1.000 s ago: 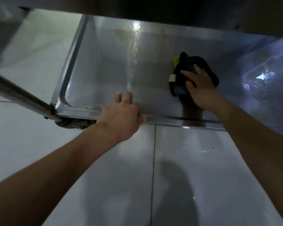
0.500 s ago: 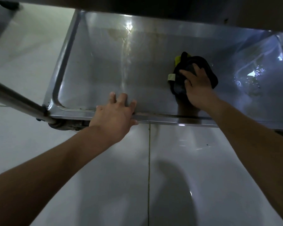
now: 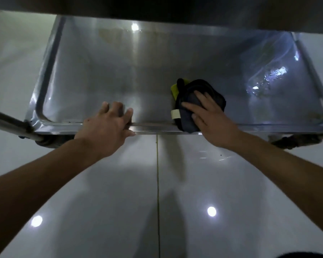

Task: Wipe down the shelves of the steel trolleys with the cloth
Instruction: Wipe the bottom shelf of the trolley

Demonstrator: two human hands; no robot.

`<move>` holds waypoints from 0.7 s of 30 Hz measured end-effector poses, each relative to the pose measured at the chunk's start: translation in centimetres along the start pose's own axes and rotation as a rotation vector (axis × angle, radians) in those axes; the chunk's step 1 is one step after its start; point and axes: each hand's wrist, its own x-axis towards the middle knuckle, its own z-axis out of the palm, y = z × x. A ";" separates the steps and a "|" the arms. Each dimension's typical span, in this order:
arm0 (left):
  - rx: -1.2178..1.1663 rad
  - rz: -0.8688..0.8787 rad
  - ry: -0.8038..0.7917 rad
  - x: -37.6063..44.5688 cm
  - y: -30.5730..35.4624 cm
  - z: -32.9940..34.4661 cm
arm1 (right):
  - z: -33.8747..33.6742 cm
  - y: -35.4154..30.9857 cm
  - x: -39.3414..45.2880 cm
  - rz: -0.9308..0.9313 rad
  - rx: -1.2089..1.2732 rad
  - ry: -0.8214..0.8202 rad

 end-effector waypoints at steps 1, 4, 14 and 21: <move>-0.007 -0.008 0.001 0.0 -0.1 0.1 | 0.3 -0.2 -0.5 0.018 0.028 0.019; -0.055 -0.031 0.021 -0.4 -0.4 0.3 | 0.9 -0.6 -0.8 0.053 0.092 0.055; -0.096 -0.042 0.112 -1.7 -3.9 0.4 | 1.3 -2.8 -0.1 0.018 0.013 0.072; -0.109 -0.156 0.011 -2.8 -6.9 0.5 | 2.2 -2.2 -1.1 0.012 -0.127 0.184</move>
